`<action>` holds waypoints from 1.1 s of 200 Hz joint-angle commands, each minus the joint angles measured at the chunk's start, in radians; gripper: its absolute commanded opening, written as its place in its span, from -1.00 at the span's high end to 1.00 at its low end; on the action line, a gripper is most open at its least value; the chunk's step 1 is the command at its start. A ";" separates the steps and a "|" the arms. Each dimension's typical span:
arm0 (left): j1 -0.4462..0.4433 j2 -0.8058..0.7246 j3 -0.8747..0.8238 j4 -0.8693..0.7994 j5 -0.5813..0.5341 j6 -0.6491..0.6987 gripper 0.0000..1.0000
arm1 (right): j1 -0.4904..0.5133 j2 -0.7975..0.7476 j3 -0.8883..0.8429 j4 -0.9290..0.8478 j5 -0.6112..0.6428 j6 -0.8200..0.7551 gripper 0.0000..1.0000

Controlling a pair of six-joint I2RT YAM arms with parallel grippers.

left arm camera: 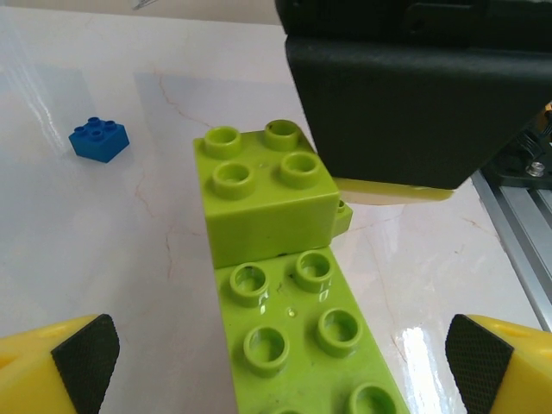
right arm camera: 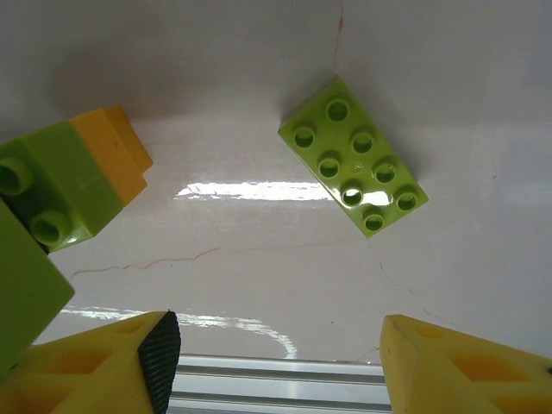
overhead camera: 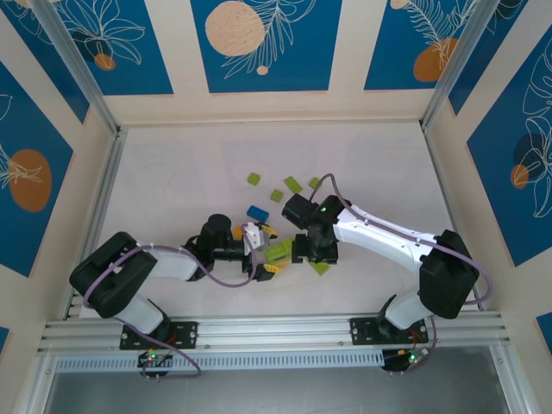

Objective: Assemble a carrot with lego

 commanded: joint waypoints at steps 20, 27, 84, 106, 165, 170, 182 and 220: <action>-0.001 0.010 0.023 -0.039 0.029 0.005 -0.99 | -0.032 0.007 0.039 0.000 0.013 -0.048 -0.26; -0.002 0.012 0.024 -0.040 0.030 0.006 -0.99 | -0.039 0.010 0.044 0.000 0.018 -0.055 -0.26; -0.001 0.003 0.017 -0.039 0.042 0.011 -0.99 | -0.080 0.053 0.082 0.009 0.027 -0.098 -0.25; -0.002 0.003 0.017 -0.037 0.040 0.012 -0.99 | -0.093 0.076 0.101 0.012 0.033 -0.114 -0.24; -0.002 0.011 0.023 -0.046 0.028 0.014 -0.99 | -0.131 0.143 0.157 0.032 0.043 -0.167 -0.23; -0.001 0.012 0.024 -0.046 0.028 0.014 -0.99 | -0.134 0.149 0.164 0.034 0.044 -0.172 -0.23; -0.001 0.015 0.027 -0.047 0.023 0.015 -0.99 | -0.139 0.164 0.182 0.035 0.043 -0.184 -0.23; -0.001 0.025 0.029 -0.047 0.011 0.019 -0.99 | -0.143 0.198 0.232 0.040 0.044 -0.211 -0.22</action>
